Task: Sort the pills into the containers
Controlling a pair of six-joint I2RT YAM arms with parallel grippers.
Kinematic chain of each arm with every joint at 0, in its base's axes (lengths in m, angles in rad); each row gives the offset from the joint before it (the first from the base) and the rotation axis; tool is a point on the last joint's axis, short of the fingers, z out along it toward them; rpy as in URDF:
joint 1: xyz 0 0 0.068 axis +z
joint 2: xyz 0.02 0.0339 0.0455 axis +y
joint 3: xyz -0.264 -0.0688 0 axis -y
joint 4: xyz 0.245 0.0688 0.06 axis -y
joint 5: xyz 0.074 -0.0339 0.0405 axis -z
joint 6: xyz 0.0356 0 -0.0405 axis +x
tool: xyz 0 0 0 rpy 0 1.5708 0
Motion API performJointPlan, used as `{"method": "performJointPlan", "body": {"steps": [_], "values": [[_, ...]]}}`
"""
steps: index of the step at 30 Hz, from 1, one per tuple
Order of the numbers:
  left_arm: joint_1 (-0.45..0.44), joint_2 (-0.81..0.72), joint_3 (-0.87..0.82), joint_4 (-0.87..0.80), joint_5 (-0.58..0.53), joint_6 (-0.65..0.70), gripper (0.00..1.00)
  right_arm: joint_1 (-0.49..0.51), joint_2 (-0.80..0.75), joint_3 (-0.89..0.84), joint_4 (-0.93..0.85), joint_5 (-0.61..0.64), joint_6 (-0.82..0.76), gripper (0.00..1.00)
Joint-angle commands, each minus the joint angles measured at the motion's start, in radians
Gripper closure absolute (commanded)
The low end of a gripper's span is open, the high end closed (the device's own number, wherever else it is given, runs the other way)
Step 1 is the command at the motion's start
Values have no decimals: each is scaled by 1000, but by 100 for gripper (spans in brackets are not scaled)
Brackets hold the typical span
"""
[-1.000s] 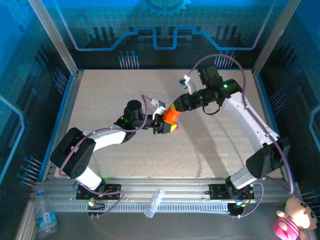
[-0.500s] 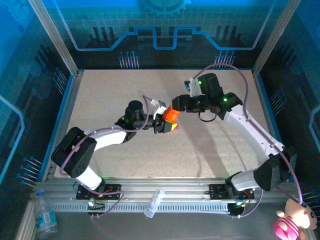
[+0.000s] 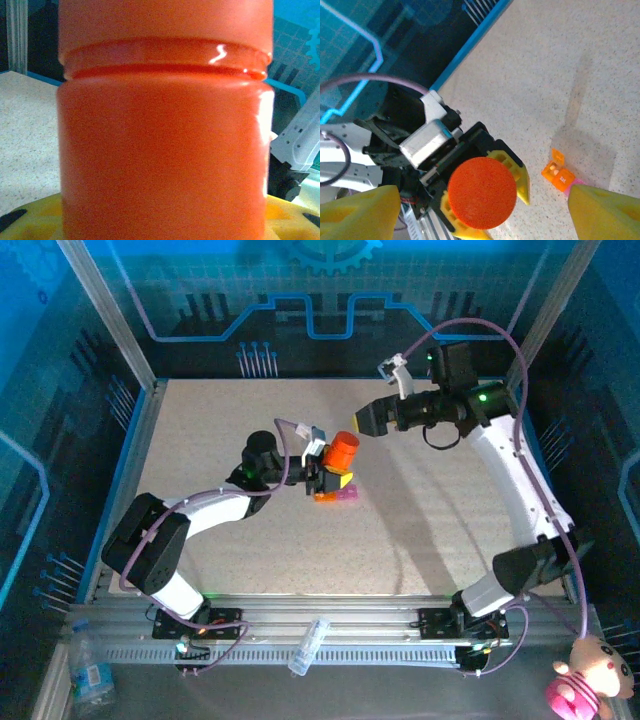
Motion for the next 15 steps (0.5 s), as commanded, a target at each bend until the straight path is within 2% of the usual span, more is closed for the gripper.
{"method": "performJointPlan", "body": {"steps": [1, 8, 15], "values": [[8, -3, 30, 27, 58, -12, 100, 17, 59, 64, -135, -45, -107, 12], [10, -1, 39, 22, 66, -15, 100, 78, 112, 114, -215, 3, -162, 14], [8, -2, 41, 19, 68, -13, 100, 86, 109, 78, -212, 11, -165, 22]]}}
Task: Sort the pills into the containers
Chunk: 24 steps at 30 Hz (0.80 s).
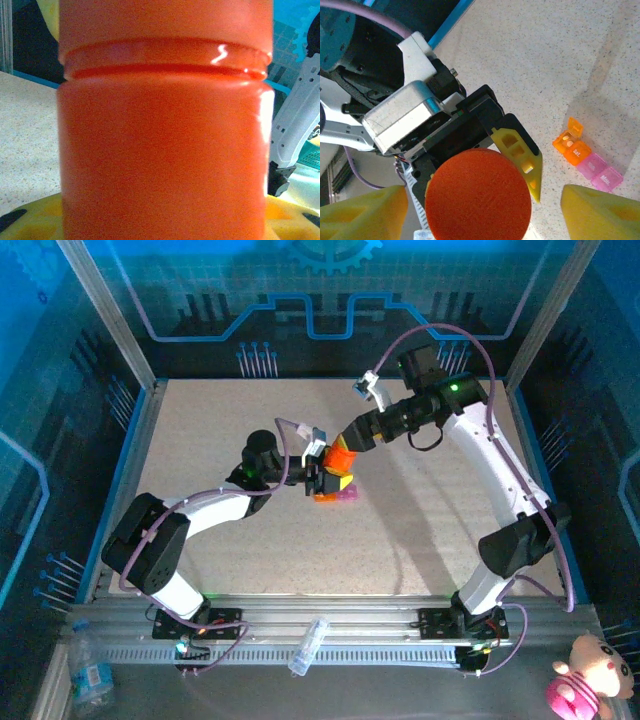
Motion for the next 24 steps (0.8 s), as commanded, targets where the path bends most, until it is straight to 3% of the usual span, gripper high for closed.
{"method": "performJointPlan", "body": {"steps": [1, 11, 15, 19, 24], "values": [[7, -2, 36, 23, 31, -7, 100, 8, -4, -1, -33, 1, -22, 25], [8, -1, 36, 25, 27, -4, 100, 19, -1, -42, -10, -7, -9, 48], [10, -1, 36, 24, 20, -2, 100, 24, -18, -103, 40, -9, 35, 54], [7, -16, 24, 17, -62, 33, 100, 46, -56, -215, 146, 41, 167, 58], [-11, -52, 4, -23, -234, 151, 100, 117, -110, -400, 363, 166, 443, 59]]}}
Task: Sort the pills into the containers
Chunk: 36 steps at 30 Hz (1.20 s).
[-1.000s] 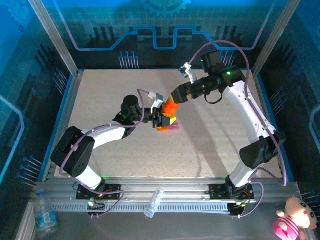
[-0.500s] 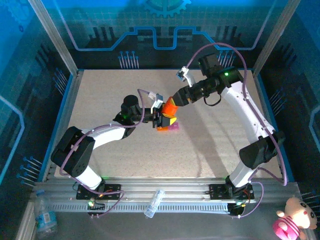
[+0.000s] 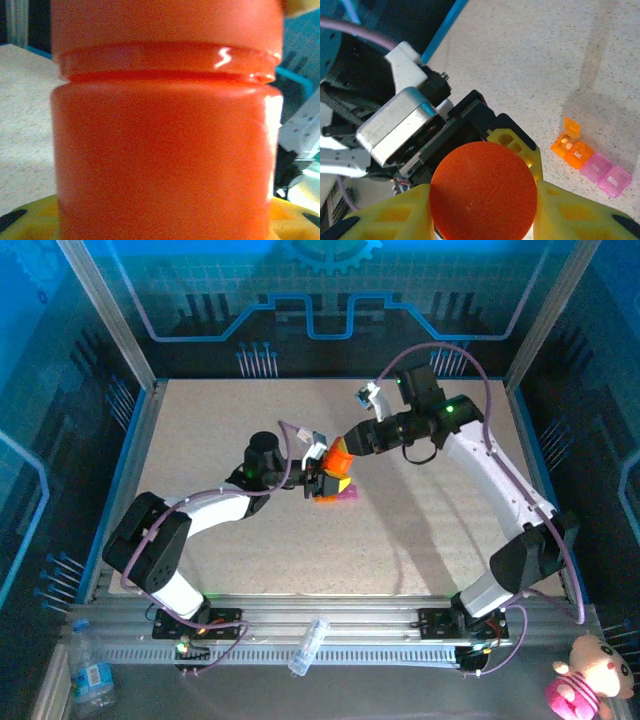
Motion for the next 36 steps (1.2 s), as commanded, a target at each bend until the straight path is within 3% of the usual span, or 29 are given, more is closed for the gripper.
{"method": "performJointPlan", "body": {"steps": [1, 6, 14, 19, 24, 30, 36], "values": [[-25, -62, 20, 72, -204, 119, 100, 104, 7, -134, 97, 122, 270, 59], [-63, -69, -7, 100, -343, 205, 100, 170, 19, -231, 271, 206, 456, 58], [-63, -64, -37, 148, -348, 190, 100, 140, 16, -199, 256, 227, 446, 58], [-46, -66, -30, 154, -293, 140, 100, 68, -42, -207, 231, 208, 415, 53], [-8, -59, 0, 159, -170, 32, 100, -25, -172, -256, 268, 142, 372, 25], [41, -8, 45, 284, 42, -193, 100, -101, -273, -278, 252, 54, 276, 17], [55, 52, 93, 428, 132, -384, 100, -82, -262, -205, 180, 35, 157, 13]]}}
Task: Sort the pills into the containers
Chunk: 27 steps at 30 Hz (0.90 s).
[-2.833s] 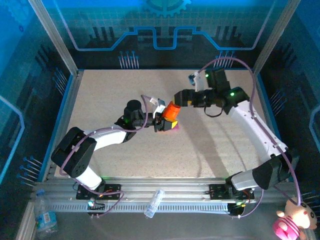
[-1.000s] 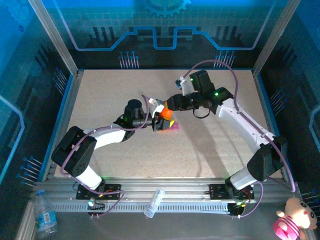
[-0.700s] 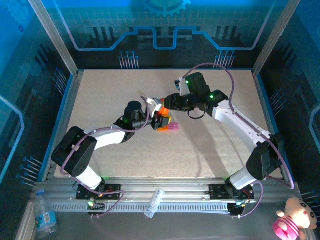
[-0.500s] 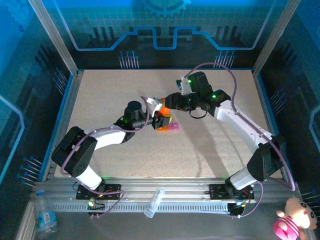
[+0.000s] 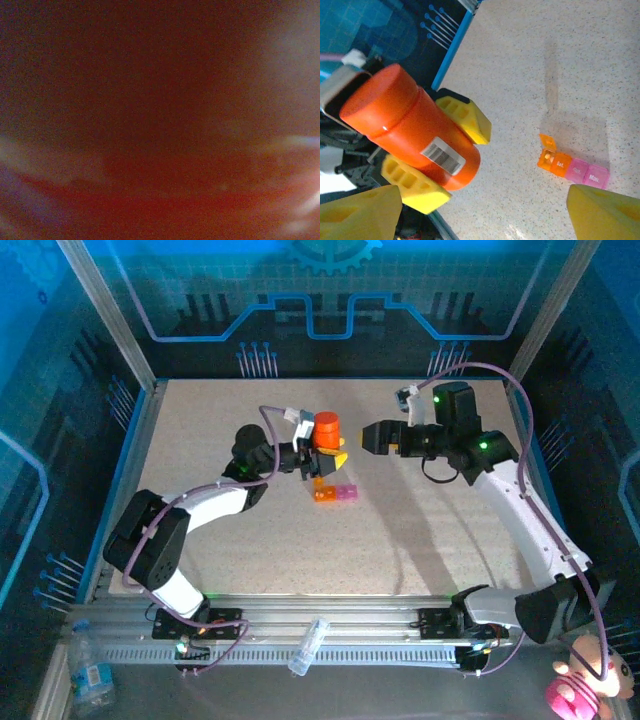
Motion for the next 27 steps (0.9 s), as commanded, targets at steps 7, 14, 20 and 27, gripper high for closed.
{"method": "performJointPlan", "body": {"steps": [7, 14, 20, 27], "values": [[8, 48, 68, 111, 118, -147, 100, 88, 64, 157, -82, -6, -143, 12], [8, 55, 71, 104, 125, -151, 100, 146, 141, 209, -56, 21, -142, 11], [6, 57, 76, 95, 126, -147, 100, 171, 202, 233, -36, 16, -136, 12], [5, 59, 77, 92, 129, -144, 100, 185, 225, 218, 14, 41, -98, 14]]}}
